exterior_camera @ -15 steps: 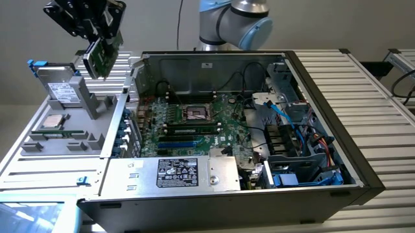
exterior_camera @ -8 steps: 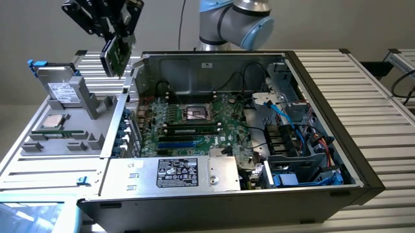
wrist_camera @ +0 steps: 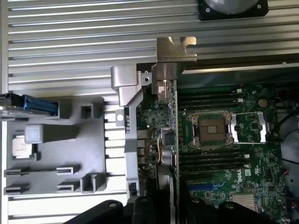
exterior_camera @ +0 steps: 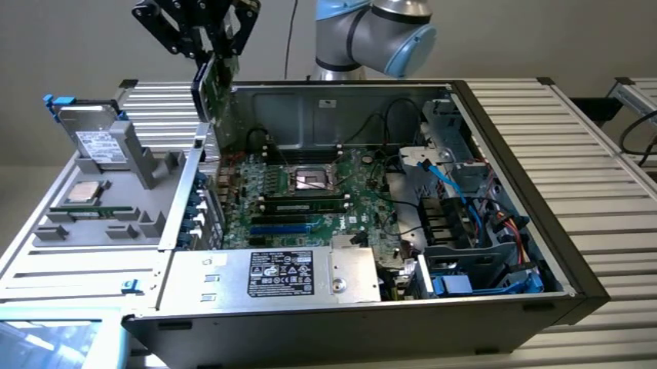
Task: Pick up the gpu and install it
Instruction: 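Pick up the gpu and move the gpu toward the slot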
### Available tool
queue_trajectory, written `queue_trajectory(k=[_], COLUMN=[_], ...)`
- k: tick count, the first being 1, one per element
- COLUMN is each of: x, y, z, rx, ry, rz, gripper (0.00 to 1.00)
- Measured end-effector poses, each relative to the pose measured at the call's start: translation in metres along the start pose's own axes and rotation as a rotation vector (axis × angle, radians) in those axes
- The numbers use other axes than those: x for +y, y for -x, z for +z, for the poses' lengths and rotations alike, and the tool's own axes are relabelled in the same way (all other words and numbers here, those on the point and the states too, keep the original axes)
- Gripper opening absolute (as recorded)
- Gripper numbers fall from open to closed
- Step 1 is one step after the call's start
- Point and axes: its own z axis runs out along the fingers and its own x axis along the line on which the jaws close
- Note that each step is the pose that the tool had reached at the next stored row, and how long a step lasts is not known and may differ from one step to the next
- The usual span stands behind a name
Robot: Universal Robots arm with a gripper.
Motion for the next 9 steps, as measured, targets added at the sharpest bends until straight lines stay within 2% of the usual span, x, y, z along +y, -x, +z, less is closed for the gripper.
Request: queue_trajectory(k=[5, 9], x=[-0.0034, -0.0083], y=[0.023, 0.035], z=[0.0000, 0.0002], rx=[0.0007, 0.0008], ry=[-0.0001, 0.0000], rz=[0.000, 0.000], gripper=[0.29, 0.29])
